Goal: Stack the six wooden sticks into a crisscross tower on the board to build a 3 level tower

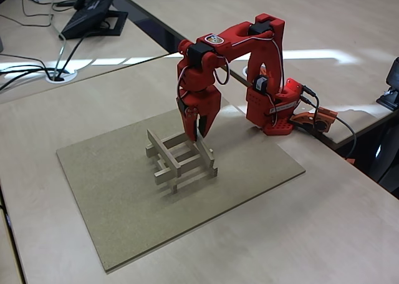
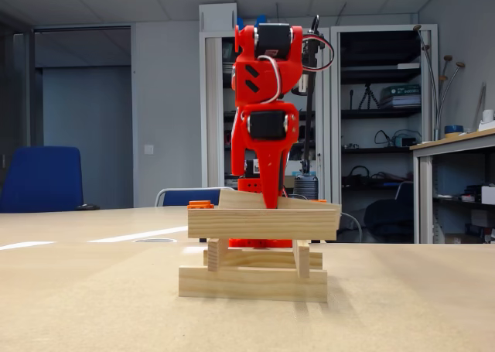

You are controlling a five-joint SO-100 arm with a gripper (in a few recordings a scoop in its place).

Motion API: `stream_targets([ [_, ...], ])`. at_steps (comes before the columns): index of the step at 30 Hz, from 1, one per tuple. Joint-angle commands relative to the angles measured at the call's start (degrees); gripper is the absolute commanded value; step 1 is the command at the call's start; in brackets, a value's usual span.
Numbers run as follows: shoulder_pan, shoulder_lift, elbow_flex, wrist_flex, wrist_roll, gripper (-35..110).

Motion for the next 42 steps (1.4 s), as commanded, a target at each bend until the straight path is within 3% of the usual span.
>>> stream_targets([
  [1,-0.79,1.58,1.41,-1.58,1.85,1],
  [26,-1.85,2.64,3.69,-2.37,3.25,13],
  [32,-2.2,3.78,3.69,-1.23,3.69,25],
  [42,-5.19,20.74,3.87,-2.99,7.73,23],
])
